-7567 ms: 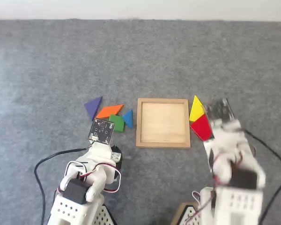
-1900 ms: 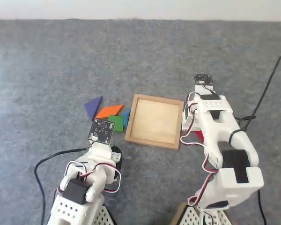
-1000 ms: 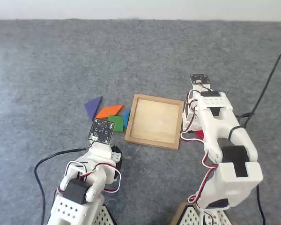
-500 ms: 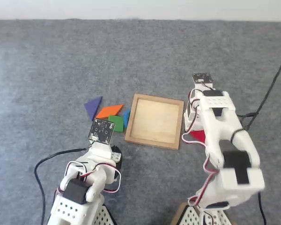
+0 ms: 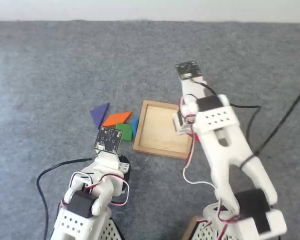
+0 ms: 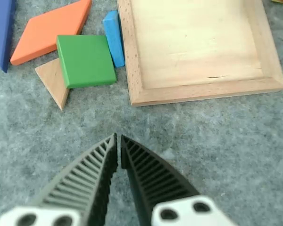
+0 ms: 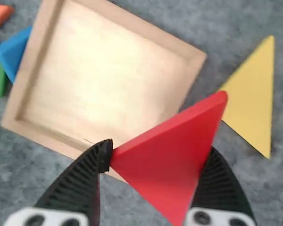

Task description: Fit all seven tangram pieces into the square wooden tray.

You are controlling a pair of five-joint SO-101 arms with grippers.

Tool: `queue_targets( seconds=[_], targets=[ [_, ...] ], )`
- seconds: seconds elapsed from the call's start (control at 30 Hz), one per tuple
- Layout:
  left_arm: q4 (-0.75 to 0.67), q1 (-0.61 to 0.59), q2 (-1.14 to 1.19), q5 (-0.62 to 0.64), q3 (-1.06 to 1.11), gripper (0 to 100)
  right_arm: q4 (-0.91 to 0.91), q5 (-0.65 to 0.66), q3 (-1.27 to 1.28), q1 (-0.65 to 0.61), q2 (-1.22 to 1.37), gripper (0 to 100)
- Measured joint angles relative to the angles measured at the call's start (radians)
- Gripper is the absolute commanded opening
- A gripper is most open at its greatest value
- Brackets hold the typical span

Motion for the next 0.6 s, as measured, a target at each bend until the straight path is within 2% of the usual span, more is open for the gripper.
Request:
queue_targets(
  seconds=[0.17, 0.3, 0.43, 0.5, 0.6],
  targets=[
    [0.000, 0.000, 0.000, 0.000, 0.000, 1, 0.000, -0.087, -0.153, -0.084, 0.186, 12.0],
    [0.000, 0.000, 0.000, 0.000, 0.000, 1, 0.000, -0.219, -0.324, -0.133, 0.367, 12.0],
    [0.000, 0.000, 0.000, 0.000, 0.000, 1, 0.017, -0.245, -0.494, -0.164, 0.543, 12.0],
    [0.000, 0.000, 0.000, 0.000, 0.000, 1, 0.029, -0.206, -0.568, -0.161, 0.615, 12.0],
    [0.000, 0.000, 0.000, 0.000, 0.000, 1, 0.092, 0.015, -0.672, -0.157, 0.706, 12.0]
  ],
)
